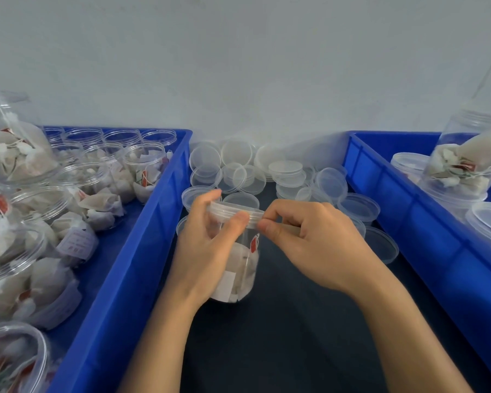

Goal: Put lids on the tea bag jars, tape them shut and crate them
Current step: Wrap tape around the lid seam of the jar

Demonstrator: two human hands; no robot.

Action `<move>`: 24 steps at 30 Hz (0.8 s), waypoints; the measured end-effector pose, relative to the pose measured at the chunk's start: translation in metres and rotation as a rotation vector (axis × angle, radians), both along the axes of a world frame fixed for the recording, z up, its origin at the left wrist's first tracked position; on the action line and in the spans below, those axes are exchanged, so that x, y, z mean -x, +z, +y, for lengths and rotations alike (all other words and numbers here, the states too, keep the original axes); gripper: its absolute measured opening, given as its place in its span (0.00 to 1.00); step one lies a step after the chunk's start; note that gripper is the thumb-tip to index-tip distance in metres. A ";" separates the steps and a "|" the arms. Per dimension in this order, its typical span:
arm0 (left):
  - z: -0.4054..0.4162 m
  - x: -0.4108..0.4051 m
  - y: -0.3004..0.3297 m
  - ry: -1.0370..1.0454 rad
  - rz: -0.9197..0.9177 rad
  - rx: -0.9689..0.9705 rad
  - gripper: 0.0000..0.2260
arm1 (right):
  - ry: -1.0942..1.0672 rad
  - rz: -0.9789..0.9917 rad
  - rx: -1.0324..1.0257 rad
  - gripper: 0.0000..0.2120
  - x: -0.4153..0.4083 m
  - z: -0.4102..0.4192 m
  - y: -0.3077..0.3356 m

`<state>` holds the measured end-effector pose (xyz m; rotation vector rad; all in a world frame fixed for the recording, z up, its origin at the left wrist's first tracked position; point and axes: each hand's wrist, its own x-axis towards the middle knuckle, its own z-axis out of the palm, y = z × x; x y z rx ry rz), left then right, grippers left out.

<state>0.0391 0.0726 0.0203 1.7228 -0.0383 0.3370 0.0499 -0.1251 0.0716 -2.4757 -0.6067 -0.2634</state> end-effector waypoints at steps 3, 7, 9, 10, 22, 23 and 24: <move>-0.005 -0.001 0.000 -0.038 -0.026 -0.022 0.25 | -0.032 -0.058 0.041 0.10 0.002 0.000 0.001; -0.007 -0.002 -0.002 -0.019 -0.054 -0.073 0.25 | -0.060 -0.087 0.062 0.11 0.005 0.000 0.004; -0.008 -0.001 -0.003 -0.006 -0.081 -0.101 0.26 | -0.066 -0.091 0.067 0.11 0.004 -0.001 0.004; -0.008 -0.002 -0.003 -0.006 -0.090 -0.109 0.26 | -0.066 -0.093 0.068 0.11 0.004 -0.001 0.004; 0.002 -0.007 -0.008 -0.028 -0.101 -0.105 0.21 | 0.081 -0.013 -0.141 0.09 -0.005 -0.008 -0.005; 0.004 -0.008 -0.009 -0.032 -0.099 -0.099 0.20 | 0.113 0.017 -0.182 0.08 -0.007 -0.009 -0.006; 0.006 -0.009 -0.009 -0.042 -0.100 -0.090 0.19 | 0.141 0.043 -0.219 0.08 -0.009 -0.011 -0.008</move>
